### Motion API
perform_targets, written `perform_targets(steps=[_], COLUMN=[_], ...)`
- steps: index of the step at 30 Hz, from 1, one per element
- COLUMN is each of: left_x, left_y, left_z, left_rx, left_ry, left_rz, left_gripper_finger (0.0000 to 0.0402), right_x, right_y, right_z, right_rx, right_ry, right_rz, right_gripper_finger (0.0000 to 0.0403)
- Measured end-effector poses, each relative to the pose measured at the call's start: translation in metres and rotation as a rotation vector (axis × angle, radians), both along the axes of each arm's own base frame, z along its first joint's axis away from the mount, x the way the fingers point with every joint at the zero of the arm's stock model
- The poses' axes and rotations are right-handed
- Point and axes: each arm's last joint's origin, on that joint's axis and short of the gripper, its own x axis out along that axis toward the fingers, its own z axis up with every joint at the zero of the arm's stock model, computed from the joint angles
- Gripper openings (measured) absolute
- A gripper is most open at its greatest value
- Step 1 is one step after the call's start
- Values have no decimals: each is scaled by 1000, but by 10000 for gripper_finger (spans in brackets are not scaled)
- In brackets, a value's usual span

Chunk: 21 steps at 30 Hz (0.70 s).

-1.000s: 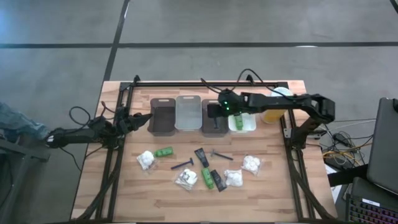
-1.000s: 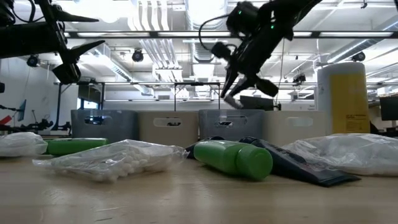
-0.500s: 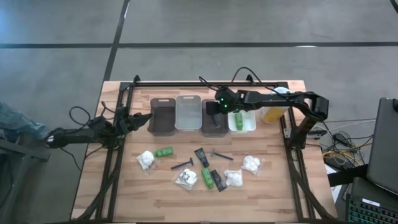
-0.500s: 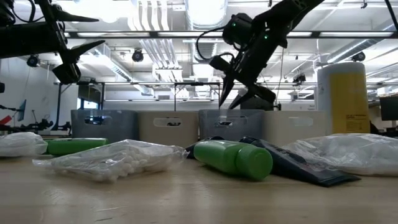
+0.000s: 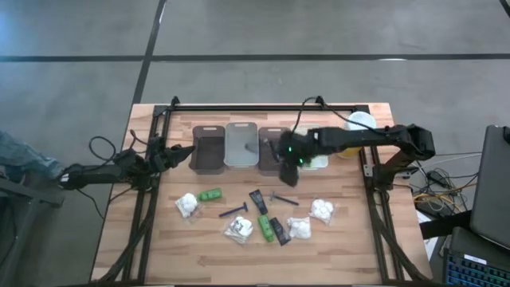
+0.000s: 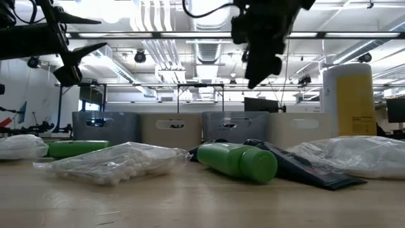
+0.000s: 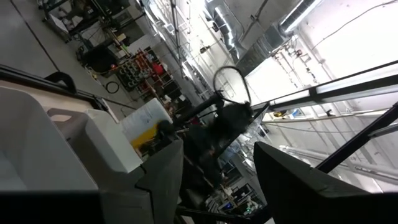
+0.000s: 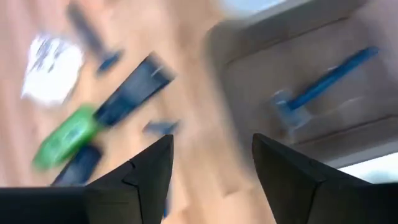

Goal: Pick & Place Travel size toiletries
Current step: Put the blue razor into the right black bin

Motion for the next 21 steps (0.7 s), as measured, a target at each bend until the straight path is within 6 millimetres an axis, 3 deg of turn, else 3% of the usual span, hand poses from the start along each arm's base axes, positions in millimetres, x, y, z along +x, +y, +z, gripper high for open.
perform_targets(steps=[5, 12, 21], left_x=[0, 0, 0], left_y=[0, 0, 0], left_z=[0, -1, -1], left_rx=[1, 0, -3], left_ry=[4, 9, 11], left_rz=[9, 12, 15], left_gripper_finger=[202, 202, 202], right_x=[-2, 5, 15], right_y=[35, 60, 83], right_z=[-13, -49, -85], right_rx=[-3, -27, -163], right_ry=[46, 157, 241], right_rz=[104, 169, 179], right_gripper_finger=[195, 186, 223])
